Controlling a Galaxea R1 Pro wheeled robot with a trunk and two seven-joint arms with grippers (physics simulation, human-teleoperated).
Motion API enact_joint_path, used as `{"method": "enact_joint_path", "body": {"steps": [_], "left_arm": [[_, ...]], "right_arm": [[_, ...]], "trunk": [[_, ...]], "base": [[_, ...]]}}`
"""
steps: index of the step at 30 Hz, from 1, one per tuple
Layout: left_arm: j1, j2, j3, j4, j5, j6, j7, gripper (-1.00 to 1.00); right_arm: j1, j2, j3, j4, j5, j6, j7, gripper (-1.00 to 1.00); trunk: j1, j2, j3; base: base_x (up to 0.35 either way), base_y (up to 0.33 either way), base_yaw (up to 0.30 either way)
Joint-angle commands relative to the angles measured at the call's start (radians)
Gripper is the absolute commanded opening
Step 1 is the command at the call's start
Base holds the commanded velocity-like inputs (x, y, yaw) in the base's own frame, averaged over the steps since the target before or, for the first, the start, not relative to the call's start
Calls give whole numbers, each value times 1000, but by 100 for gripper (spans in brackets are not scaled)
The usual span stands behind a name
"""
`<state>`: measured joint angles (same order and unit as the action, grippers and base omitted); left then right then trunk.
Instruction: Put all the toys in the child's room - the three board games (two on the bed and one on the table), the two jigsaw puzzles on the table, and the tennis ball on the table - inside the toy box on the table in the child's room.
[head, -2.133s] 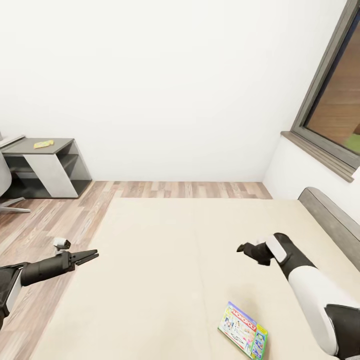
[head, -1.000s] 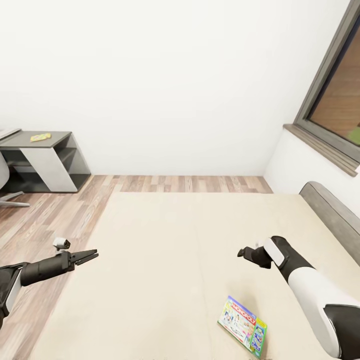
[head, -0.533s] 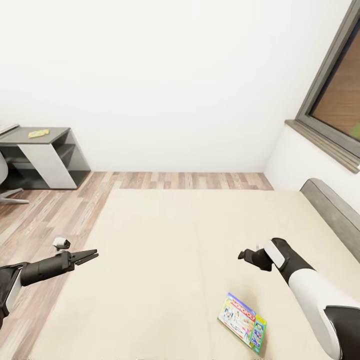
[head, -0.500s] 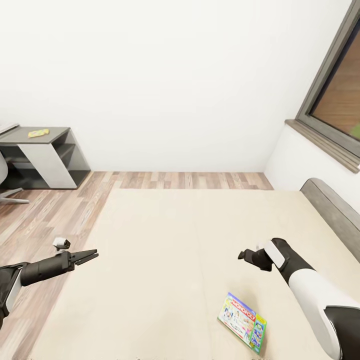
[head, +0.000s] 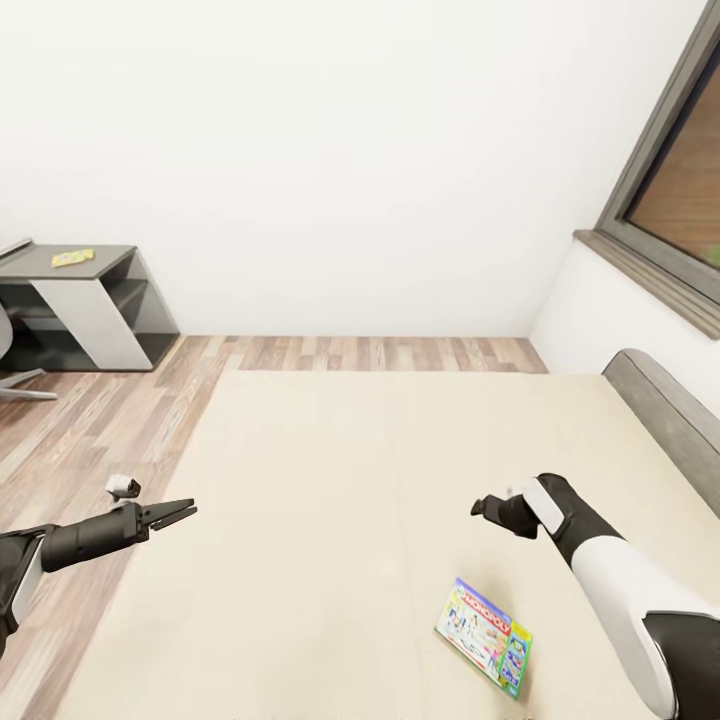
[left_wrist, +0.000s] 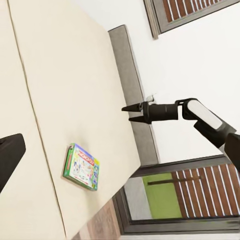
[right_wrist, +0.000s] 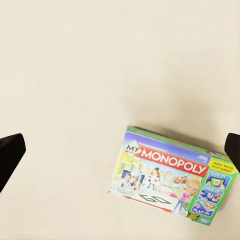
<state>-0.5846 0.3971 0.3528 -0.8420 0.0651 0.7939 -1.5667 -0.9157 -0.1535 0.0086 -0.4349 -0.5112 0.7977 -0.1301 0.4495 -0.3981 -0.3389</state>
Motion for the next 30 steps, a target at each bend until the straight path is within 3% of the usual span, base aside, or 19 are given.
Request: {"method": "enact_joint_path", "body": {"steps": [1,6,15,20,25,27,30], "left_arm": [[0,0,0,0,-1,10,-4,100],[-1,0,-1,0,-1,11,-4,100],[-1,0,-1,-9,1,3,-4,100],[3,-7,-4,-54,5,-27,-4,100],[47,-39,-8,-184,7,-32,-4,100],[66,-73,-38,-265,7,-32,-4,100],[73,-100,-75,-312,7,-32,-4,100]], "right_arm": [[-1,1,1,-3,-10,4,-9,100],[-6,4,5,-7,-10,-39,-7,100],[-8,3,108,-8,-12,-123,57,100],[-7,3,129,-8,-12,-150,122,100],[-7,3,134,-8,-12,-158,145,100],[-8,3,134,-8,-12,-160,149,100],[-8,3,134,-10,-12,-161,151,100]], "trunk": [[0,-2,-3],[0,-2,-12],[0,-2,-26],[0,-2,-35],[0,-2,-43],[0,-2,-46],[0,-2,-51]], "base": [[0,0,0],[0,0,0],[0,0,0],[0,0,0],[0,0,0],[0,0,0],[0,0,0]]}}
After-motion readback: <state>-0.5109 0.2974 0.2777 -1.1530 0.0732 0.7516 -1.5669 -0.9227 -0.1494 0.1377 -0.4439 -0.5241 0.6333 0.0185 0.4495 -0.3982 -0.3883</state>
